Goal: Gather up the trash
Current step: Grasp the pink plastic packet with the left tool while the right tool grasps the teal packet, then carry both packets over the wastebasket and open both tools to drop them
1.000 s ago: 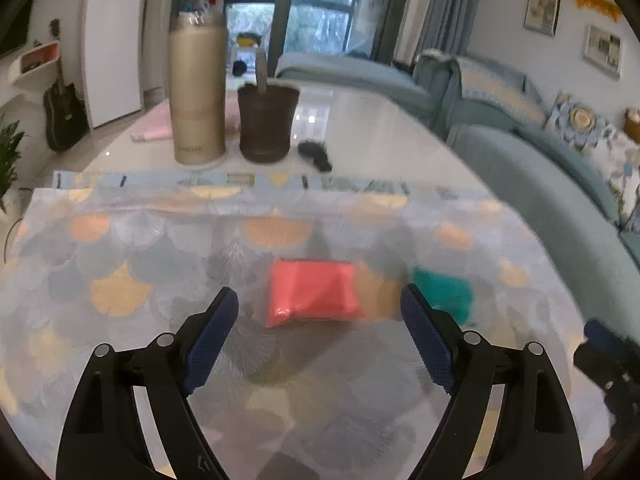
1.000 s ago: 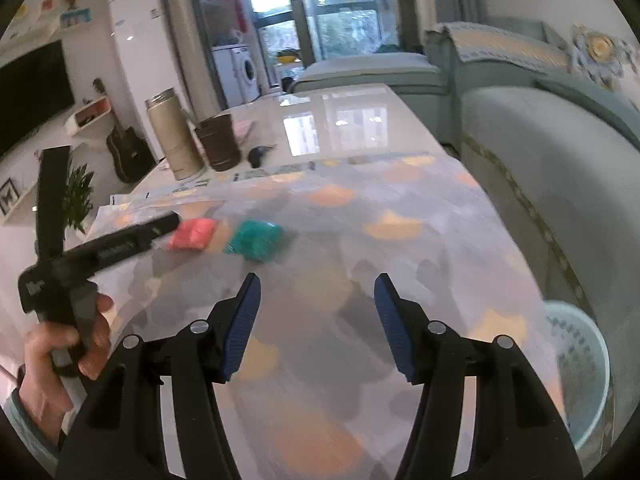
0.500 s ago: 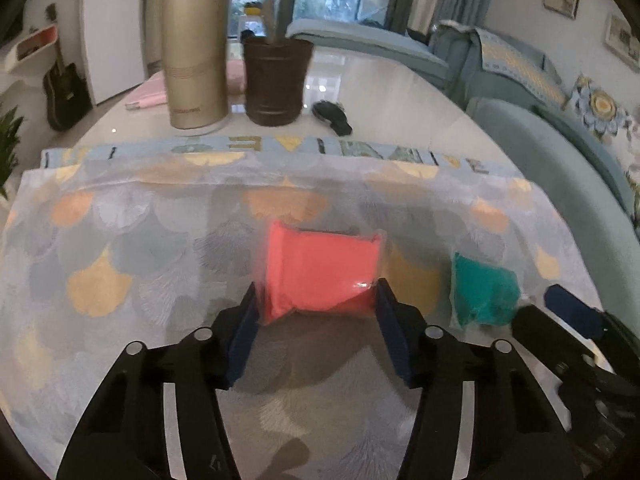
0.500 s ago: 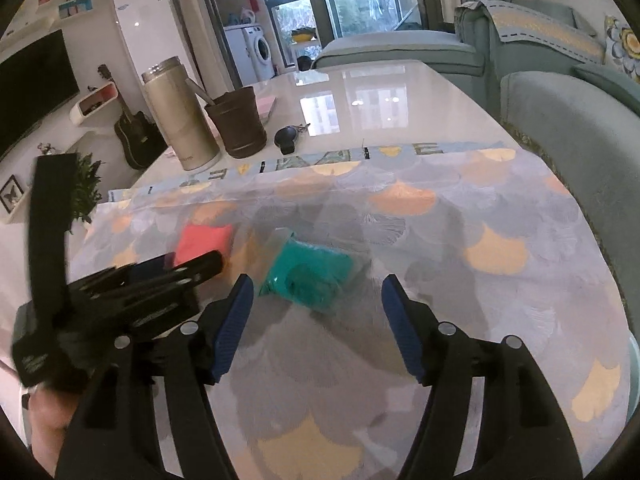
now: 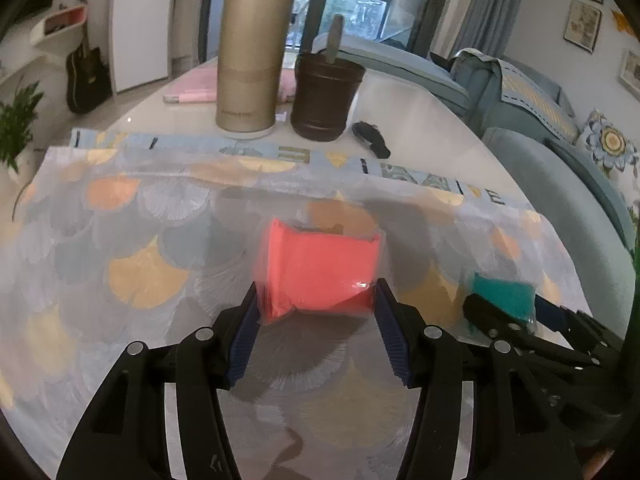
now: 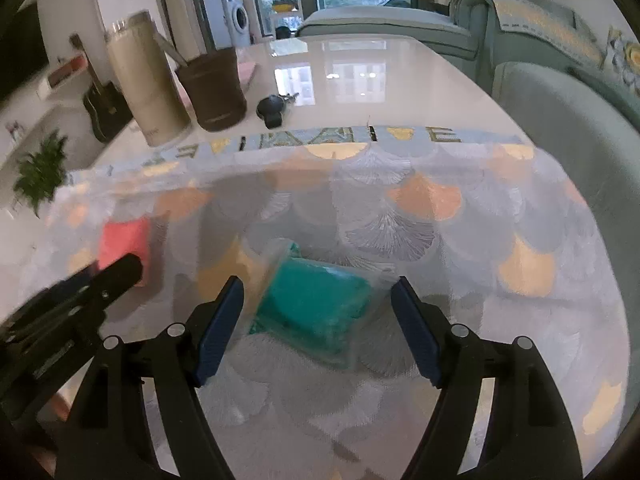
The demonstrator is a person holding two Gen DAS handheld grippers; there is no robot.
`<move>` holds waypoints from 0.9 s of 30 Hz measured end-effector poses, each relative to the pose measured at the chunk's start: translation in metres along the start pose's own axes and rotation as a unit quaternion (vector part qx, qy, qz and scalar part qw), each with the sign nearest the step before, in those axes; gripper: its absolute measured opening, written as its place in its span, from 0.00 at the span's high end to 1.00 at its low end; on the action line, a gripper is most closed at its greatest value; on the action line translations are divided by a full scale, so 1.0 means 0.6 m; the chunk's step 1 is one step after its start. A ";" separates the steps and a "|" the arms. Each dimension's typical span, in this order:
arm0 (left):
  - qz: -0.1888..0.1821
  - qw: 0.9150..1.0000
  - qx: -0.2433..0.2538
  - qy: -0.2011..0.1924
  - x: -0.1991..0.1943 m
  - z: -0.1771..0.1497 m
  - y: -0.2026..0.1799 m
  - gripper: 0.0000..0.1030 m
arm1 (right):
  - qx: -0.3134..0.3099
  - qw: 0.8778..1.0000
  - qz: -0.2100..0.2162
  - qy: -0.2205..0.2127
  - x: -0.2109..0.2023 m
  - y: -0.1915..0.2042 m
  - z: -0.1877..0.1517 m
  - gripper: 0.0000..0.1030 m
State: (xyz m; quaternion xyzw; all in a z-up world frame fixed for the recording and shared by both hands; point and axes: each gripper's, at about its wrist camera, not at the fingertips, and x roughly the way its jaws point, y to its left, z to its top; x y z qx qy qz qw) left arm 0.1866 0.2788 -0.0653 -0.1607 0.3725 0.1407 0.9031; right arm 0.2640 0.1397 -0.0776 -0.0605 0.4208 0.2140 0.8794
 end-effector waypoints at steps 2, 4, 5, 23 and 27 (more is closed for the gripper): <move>0.007 1.000 0.014 -0.004 -0.001 -0.002 -0.010 0.48 | -0.005 1.000 -0.006 0.004 0.004 0.004 -0.001 0.43; 0.019 0.999 0.027 -0.005 -0.001 -0.003 -0.021 0.48 | -0.010 1.000 -0.011 0.007 0.007 0.006 -0.003 0.62; 0.025 0.999 0.033 -0.006 -0.002 -0.005 -0.024 0.48 | -0.010 1.000 -0.012 0.004 0.005 0.006 -0.004 0.71; -0.017 0.999 0.032 -0.039 -0.028 -0.001 -0.033 0.48 | -0.004 0.996 0.075 -0.052 -0.106 -0.042 -0.080 0.75; -0.030 0.996 0.052 -0.067 -0.057 0.000 -0.073 0.48 | 0.000 0.995 0.064 -0.070 -0.151 -0.067 -0.099 0.75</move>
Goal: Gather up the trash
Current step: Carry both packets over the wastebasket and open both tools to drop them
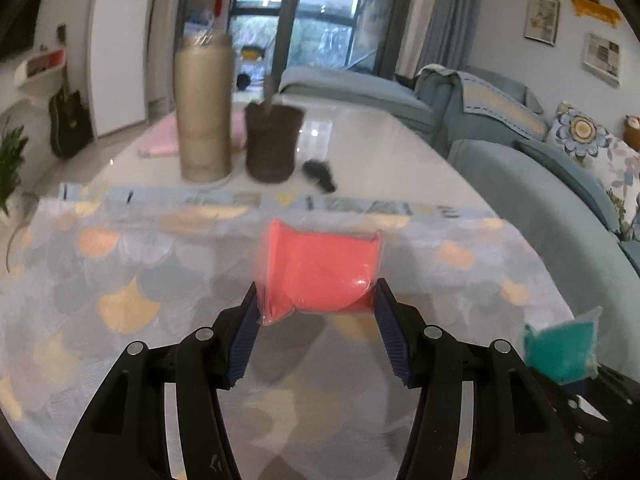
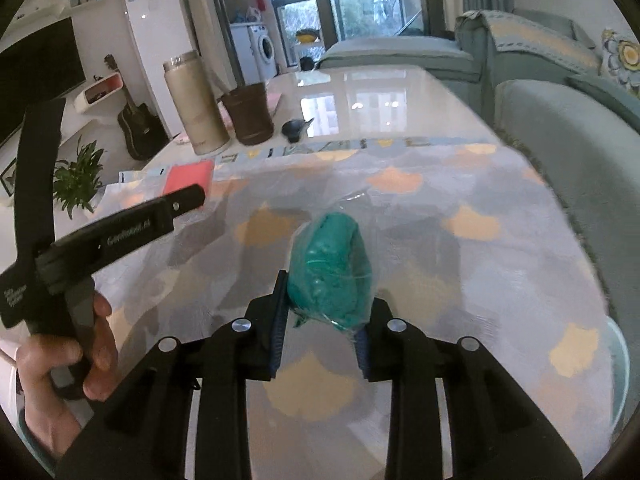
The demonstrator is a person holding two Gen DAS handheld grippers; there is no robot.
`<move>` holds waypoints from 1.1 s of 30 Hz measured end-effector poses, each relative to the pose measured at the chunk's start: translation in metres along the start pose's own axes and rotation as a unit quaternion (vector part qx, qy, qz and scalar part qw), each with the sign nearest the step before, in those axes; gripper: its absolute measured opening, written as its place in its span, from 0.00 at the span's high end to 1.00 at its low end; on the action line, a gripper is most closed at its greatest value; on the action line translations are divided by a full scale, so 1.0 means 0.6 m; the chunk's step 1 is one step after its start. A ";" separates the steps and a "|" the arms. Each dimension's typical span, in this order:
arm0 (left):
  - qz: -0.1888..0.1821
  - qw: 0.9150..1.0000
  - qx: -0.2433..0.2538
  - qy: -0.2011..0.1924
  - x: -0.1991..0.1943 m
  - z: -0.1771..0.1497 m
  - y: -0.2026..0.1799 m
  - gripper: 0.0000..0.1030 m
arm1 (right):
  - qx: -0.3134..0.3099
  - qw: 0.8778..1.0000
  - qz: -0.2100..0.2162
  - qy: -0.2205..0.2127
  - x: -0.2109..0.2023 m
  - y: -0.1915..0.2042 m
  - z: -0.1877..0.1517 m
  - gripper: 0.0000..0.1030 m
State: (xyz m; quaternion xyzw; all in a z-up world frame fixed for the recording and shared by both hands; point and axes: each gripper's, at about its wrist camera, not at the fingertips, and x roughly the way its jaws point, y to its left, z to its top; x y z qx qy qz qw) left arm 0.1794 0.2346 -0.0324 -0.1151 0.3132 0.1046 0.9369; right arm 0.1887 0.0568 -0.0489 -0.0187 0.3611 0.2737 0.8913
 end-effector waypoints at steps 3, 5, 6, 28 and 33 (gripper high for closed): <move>-0.028 0.999 0.023 -0.020 -0.029 -0.003 -0.052 0.48 | 0.000 1.000 -0.015 -0.011 -0.048 -0.029 -0.003 0.75; -0.048 0.998 0.030 -0.021 -0.042 -0.009 -0.082 0.48 | -0.002 0.999 -0.035 -0.019 -0.085 -0.058 -0.005 0.75; -0.058 0.998 0.033 -0.023 -0.053 -0.014 -0.105 0.48 | 0.001 0.999 -0.045 -0.021 -0.102 -0.076 -0.005 0.75; -0.189 0.970 0.143 0.059 -0.034 -0.136 -0.527 0.49 | 0.144 0.965 -0.199 0.092 -0.160 -0.470 -0.122 0.75; -0.212 0.961 0.149 0.093 0.002 -0.166 -0.567 0.46 | 0.184 0.951 -0.208 0.139 -0.127 -0.517 -0.141 0.75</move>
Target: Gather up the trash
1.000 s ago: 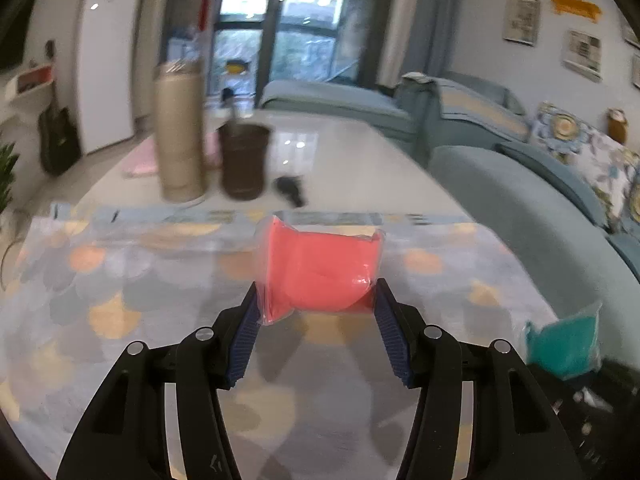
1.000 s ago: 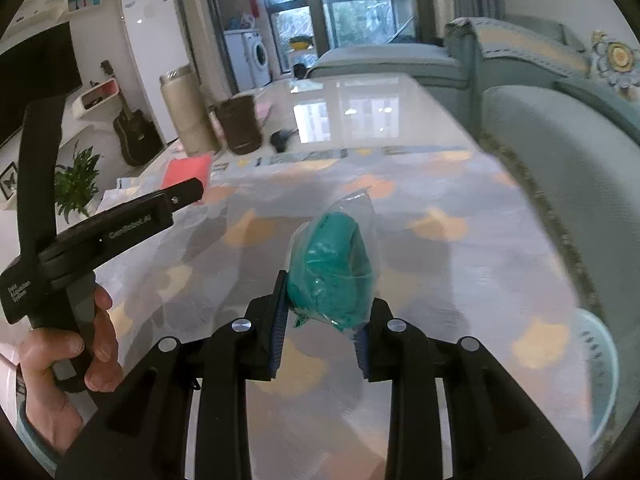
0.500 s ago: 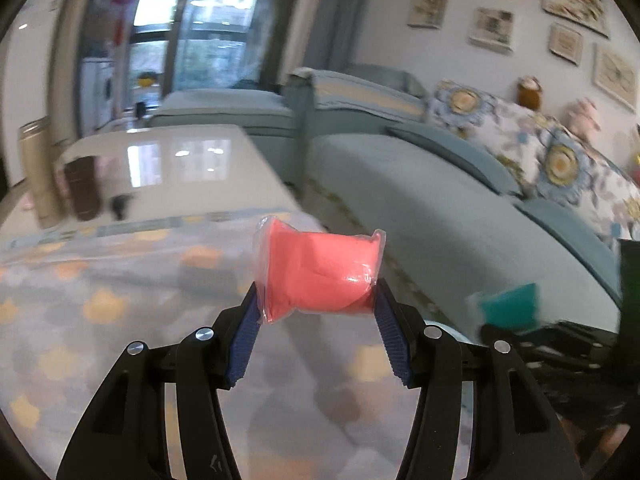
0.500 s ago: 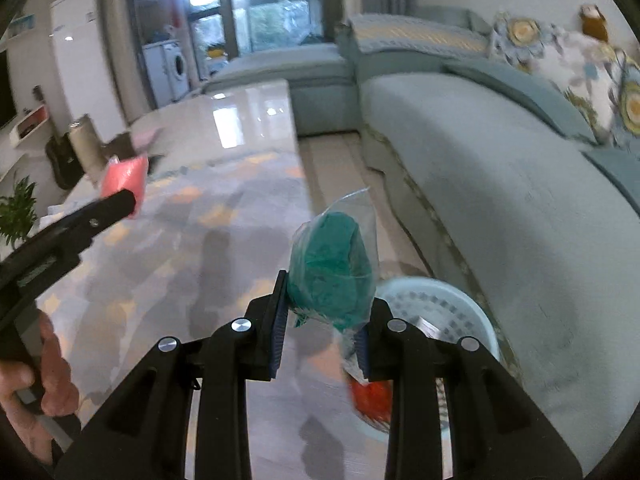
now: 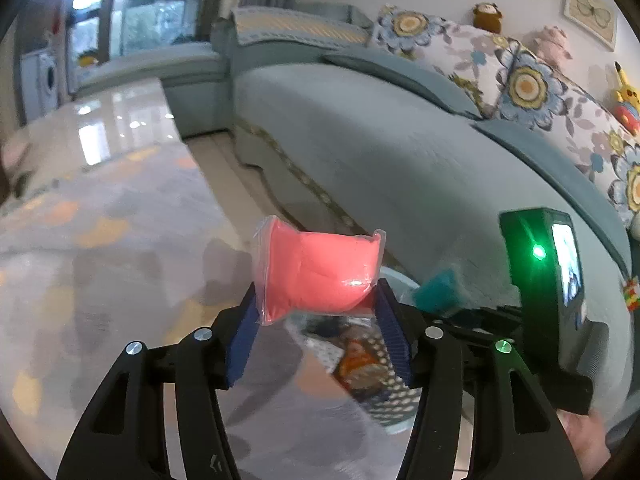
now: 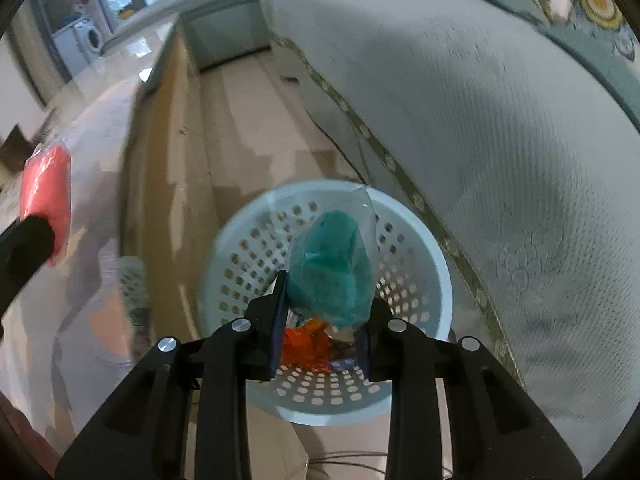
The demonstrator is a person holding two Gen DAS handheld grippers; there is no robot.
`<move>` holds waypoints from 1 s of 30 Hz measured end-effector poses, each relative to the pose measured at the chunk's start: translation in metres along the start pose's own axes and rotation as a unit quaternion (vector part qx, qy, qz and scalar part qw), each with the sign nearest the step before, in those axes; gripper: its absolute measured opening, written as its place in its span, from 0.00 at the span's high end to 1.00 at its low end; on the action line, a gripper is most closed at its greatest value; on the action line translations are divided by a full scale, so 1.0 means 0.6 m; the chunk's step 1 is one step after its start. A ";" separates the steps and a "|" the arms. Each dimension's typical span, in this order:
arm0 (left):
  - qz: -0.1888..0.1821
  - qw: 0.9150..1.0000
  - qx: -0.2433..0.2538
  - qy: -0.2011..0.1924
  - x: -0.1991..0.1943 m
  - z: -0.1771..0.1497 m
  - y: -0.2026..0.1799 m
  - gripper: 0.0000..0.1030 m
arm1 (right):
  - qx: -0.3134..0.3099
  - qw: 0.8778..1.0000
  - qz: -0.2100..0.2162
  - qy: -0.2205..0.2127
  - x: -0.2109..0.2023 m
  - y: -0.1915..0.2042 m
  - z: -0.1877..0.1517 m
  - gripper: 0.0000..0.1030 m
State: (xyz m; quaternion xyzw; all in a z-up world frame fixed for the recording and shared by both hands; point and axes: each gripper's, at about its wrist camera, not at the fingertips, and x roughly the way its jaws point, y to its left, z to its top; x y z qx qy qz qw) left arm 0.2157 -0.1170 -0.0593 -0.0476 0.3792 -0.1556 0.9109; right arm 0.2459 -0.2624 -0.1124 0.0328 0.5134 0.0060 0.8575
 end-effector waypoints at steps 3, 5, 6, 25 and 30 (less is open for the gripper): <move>0.000 1.000 0.003 -0.001 0.014 -0.002 -0.009 0.31 | 0.016 1.000 0.006 0.009 0.008 -0.020 0.000 0.58; 0.000 1.000 0.002 -0.005 0.013 -0.002 -0.009 0.28 | 0.027 1.000 -0.003 0.004 0.008 -0.035 0.004 0.45; -0.001 1.000 0.000 -0.004 0.013 -0.001 -0.008 0.28 | 0.032 0.999 -0.004 0.000 0.005 -0.042 0.006 0.45; 0.015 0.993 -0.050 -0.102 -0.152 -0.027 0.070 0.21 | 0.039 0.979 0.043 -0.194 -0.173 -0.005 -0.023 0.32; 0.051 0.988 -0.039 -0.139 -0.215 -0.052 0.096 0.20 | 0.020 0.972 0.032 -0.233 -0.232 0.043 -0.061 0.30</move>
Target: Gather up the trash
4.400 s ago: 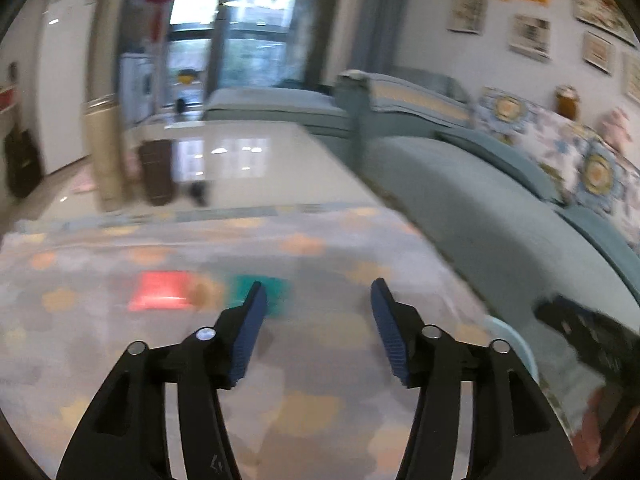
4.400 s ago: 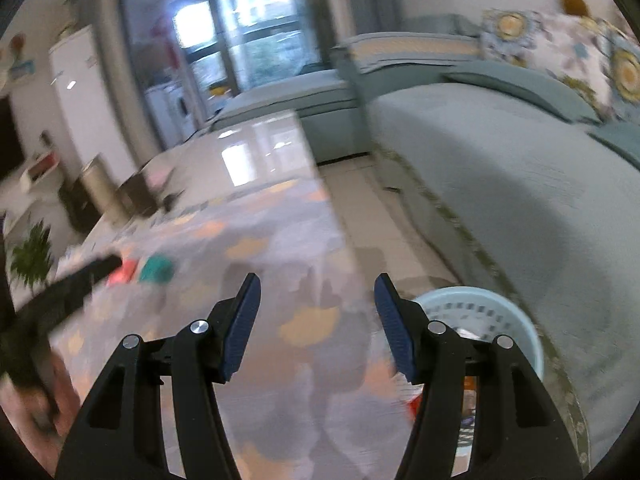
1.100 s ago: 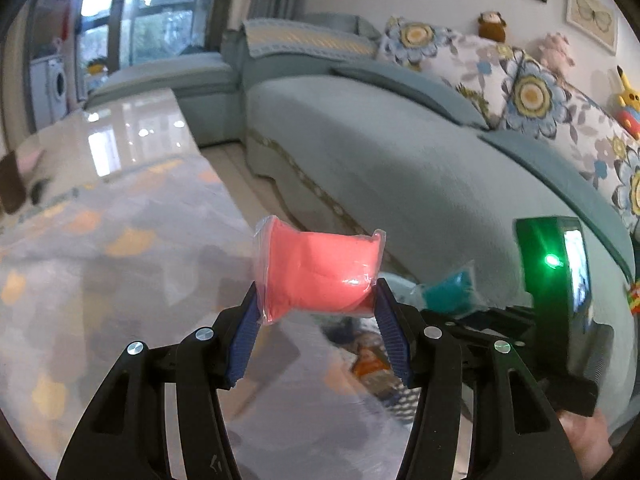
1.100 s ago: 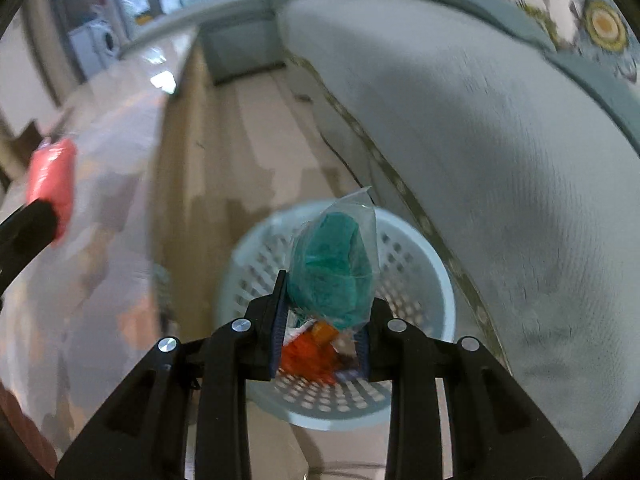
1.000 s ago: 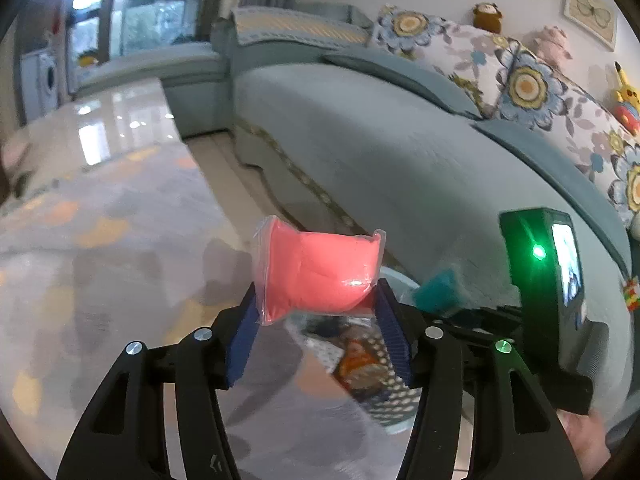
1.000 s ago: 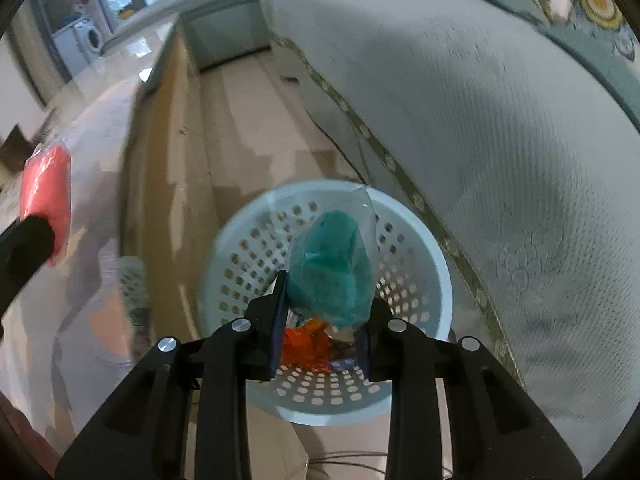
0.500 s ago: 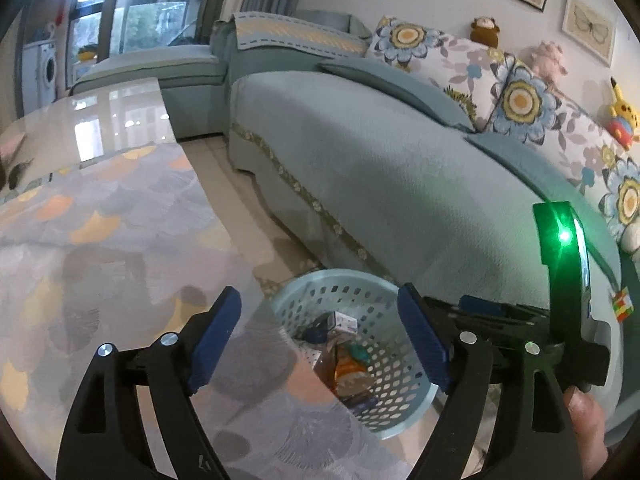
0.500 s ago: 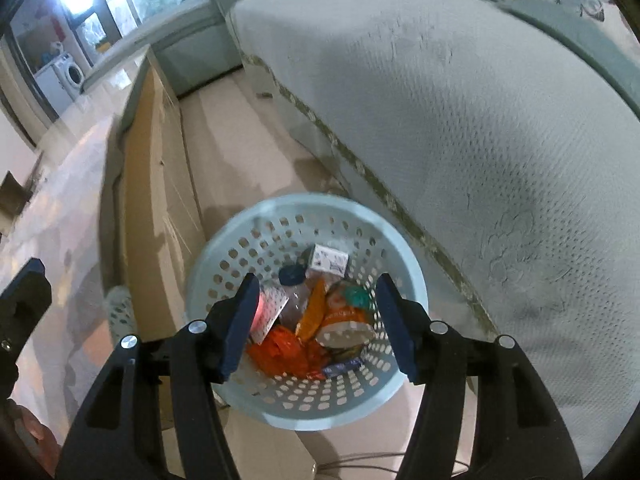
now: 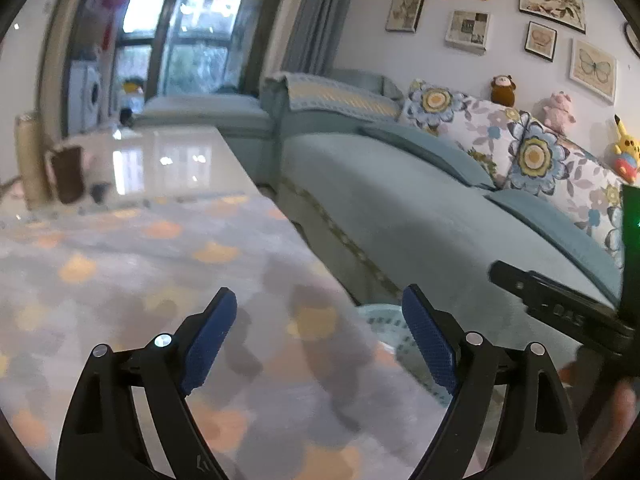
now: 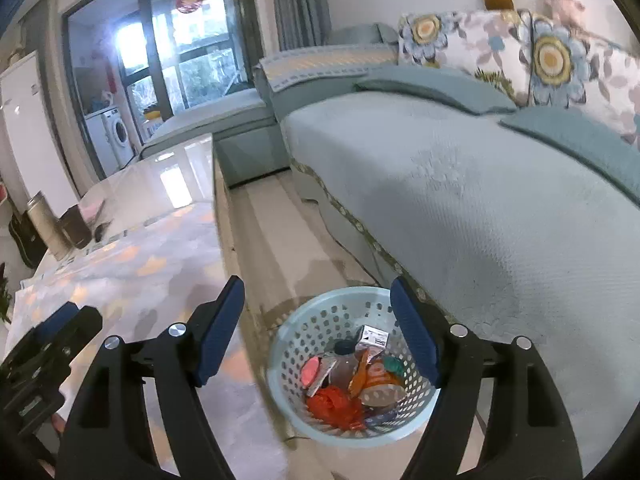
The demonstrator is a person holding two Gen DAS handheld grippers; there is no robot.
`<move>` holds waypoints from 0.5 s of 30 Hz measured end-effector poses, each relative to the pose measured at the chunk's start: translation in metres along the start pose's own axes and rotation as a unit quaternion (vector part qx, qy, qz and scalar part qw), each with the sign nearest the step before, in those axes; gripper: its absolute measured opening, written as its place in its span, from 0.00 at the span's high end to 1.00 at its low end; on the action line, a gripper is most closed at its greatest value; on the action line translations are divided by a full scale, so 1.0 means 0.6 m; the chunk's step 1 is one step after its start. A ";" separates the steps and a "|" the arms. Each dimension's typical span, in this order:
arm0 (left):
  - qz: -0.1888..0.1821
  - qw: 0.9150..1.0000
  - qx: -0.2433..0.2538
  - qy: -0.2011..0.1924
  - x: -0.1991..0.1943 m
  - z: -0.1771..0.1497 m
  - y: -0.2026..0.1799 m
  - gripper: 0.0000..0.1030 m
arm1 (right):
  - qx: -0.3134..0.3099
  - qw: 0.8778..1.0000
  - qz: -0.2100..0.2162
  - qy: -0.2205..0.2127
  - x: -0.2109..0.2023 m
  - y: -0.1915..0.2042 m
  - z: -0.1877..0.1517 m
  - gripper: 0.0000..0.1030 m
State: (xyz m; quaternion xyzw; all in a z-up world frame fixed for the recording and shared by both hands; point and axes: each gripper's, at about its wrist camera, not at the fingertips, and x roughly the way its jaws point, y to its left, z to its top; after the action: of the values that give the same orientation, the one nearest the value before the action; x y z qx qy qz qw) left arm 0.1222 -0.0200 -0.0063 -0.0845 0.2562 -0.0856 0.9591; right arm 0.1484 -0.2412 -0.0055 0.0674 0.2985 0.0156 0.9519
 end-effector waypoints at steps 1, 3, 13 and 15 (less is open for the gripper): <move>0.005 1.000 0.002 -0.006 -0.009 -0.003 0.006 0.19 | -0.006 1.000 -0.009 -0.006 -0.015 0.013 -0.008 0.29; 0.015 1.000 0.004 -0.014 -0.022 -0.010 0.016 0.16 | -0.021 0.999 -0.020 -0.015 -0.038 0.034 -0.021 0.21; 0.058 0.997 0.004 -0.050 -0.041 -0.051 0.054 0.14 | -0.069 0.992 -0.071 -0.084 -0.071 0.086 -0.081 0.21; 0.066 0.996 0.011 -0.055 -0.045 -0.048 0.053 0.14 | -0.062 0.993 -0.060 -0.081 -0.068 0.083 -0.082 0.21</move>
State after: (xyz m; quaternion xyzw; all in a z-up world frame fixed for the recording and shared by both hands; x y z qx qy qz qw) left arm 0.0885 0.0130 -0.0248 -0.0616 0.2070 -0.0200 0.9762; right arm 0.0872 -0.1887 -0.0158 -0.0086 0.2221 -0.0287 0.9746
